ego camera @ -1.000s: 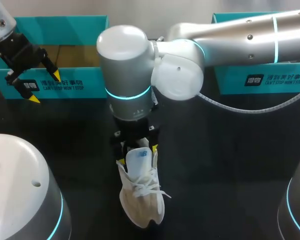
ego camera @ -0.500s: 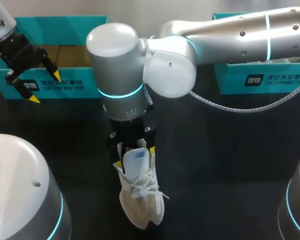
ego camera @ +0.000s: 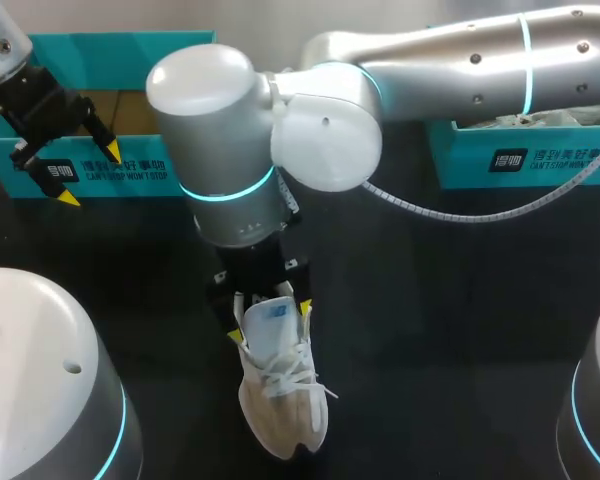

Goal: Take the shoe out of the shoebox, open the shoe tongue, remove and reinsert the insole, then place the shoe into the shoebox

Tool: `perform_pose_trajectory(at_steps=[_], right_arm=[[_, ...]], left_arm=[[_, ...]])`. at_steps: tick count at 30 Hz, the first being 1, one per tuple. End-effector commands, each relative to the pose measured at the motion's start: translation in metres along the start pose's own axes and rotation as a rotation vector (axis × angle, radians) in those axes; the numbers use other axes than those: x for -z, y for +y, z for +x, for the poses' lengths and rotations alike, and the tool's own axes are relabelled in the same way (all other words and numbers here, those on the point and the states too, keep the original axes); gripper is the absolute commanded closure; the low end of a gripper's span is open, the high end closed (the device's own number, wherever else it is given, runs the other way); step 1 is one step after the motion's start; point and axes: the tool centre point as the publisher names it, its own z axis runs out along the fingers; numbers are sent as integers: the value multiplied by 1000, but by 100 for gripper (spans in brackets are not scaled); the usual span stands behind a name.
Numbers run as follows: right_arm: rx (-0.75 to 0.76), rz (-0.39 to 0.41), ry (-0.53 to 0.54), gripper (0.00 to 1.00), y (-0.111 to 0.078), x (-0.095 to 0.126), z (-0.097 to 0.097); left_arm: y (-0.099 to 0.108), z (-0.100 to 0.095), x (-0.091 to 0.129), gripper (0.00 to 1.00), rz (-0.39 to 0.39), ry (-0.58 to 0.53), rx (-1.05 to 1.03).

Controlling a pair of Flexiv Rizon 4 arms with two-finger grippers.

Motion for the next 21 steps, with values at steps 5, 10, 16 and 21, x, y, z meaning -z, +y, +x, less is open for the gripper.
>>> perform_pose_trajectory(at_steps=[5, 10, 16, 21], right_arm=[[-20, 8, -1, 0, -11, 2, 2], [-42, 20, -1, 0, -23, 3, 5], [-72, 22, -1, 0, -40, 11, 11], [-117, 40, -14, 0, -60, 21, 18]], left_arm=[[0, 1, 0, 0, -3, 1, 0], [0, 1, 0, 0, -3, 1, 0], [0, 1, 0, 0, -3, 1, 0], [0, 1, 0, 0, -3, 1, 0]])
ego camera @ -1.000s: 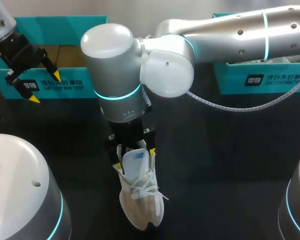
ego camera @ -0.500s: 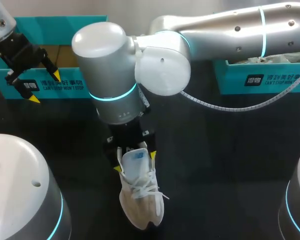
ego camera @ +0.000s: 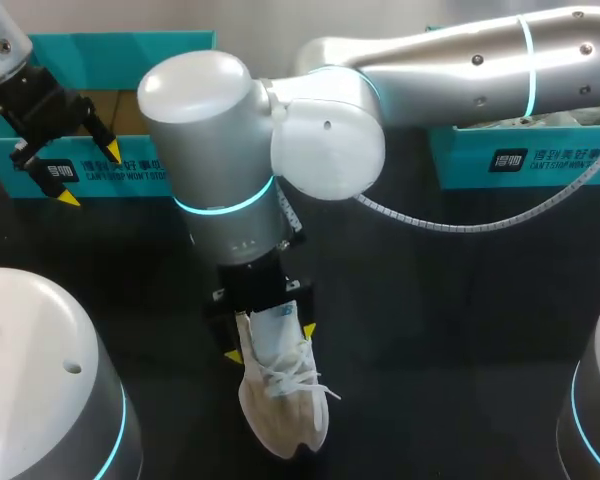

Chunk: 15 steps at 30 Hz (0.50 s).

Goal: Take the shoe out of the shoebox, open the shoe tongue, remove and reinsert the insole, then place the shoe into the shoebox

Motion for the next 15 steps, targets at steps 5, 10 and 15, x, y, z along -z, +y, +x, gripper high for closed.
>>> perform_pose_trajectory(at_steps=[5, 10, 15], right_arm=[[-41, 1, -12, 0, -28, 11, 4], [-62, 14, -10, 0, -35, 11, 6], [-64, 3, -22, 75, -30, 13, 5]], left_arm=[[0, 1, 0, 0, -3, 1, 0], [0, 1, 0, 0, -3, 1, 0], [0, 1, 0, 0, -3, 1, 0]])
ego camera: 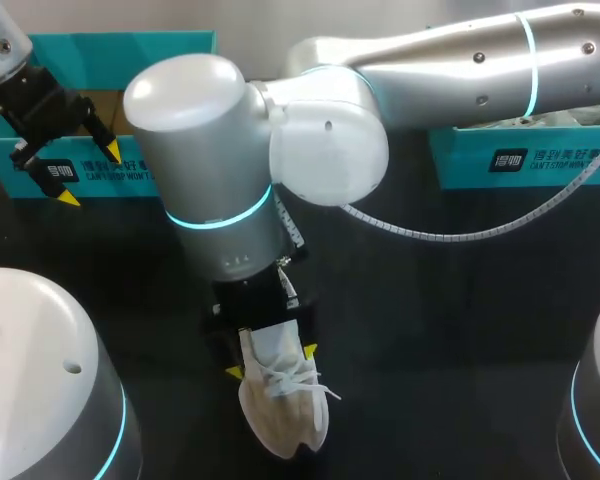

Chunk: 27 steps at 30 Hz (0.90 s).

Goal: Take the shoe out of the shoebox, open the shoe tongue, remove and reinsert the insole, then place the shoe into the shoebox

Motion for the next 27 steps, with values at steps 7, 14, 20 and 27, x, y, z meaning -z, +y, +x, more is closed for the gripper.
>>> perform_pose_trajectory(at_steps=[7, 14, 20, 27], right_arm=[[24, -4, -18, 78, 13, 3, -2], [36, 4, -24, 78, 24, 1, -5], [41, 11, -26, 77, 34, -3, -10], [63, 2, -38, 77, 50, -13, -17]], left_arm=[[0, 1, 1, 0, -3, 1, 0], [0, 1, 1, 0, -3, 1, 0], [0, 1, 1, 0, -3, 1, 0], [0, 1, 1, 0, -3, 1, 0]])
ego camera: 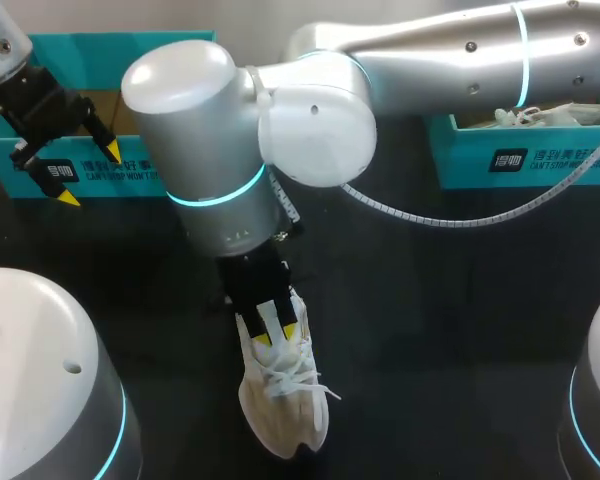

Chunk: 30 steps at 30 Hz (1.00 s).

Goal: Take the shoe out of the shoebox, open the shoe tongue, remove and reinsert the insole, then place the shoe into the shoebox

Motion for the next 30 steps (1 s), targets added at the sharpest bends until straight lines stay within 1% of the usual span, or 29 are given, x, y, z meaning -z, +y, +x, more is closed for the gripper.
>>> perform_pose_trajectory(at_steps=[1, 7, 8, 9, 12, 14, 15, 18, 21, 23, 30], right_arm=[[-4, 20, -2, 76, 10, -9, -6], [18, 20, 8, 78, 34, -25, -7], [13, 30, 4, 78, 37, -28, -6], [26, 19, 18, 78, 41, -32, -5], [28, 34, 21, 78, 47, -39, -4], [16, 31, 2, 77, 44, -33, -3], [7, 17, -13, 77, 38, -26, -3], [-5, 13, -41, 79, 27, -15, -2], [-6, 15, -60, 79, 22, -11, 2], [-5, 15, -62, 79, 21, -14, 4], [-8, 6, -17, 80, 22, -44, 8]], left_arm=[[0, 1, 1, 0, -3, 1, 0], [0, 1, 1, 0, -3, 1, 0], [0, 1, 1, 0, -3, 1, 0], [0, 1, 1, 0, -3, 1, 0], [0, 1, 1, 0, -3, 1, 0], [0, 1, 1, 0, -3, 1, 0], [0, 1, 1, 0, -3, 1, 0], [0, 1, 1, 0, -3, 1, 0], [0, 1, 1, 0, -3, 1, 0], [0, 1, 1, 0, -3, 1, 0], [0, 1, 1, 0, -3, 1, 0]])
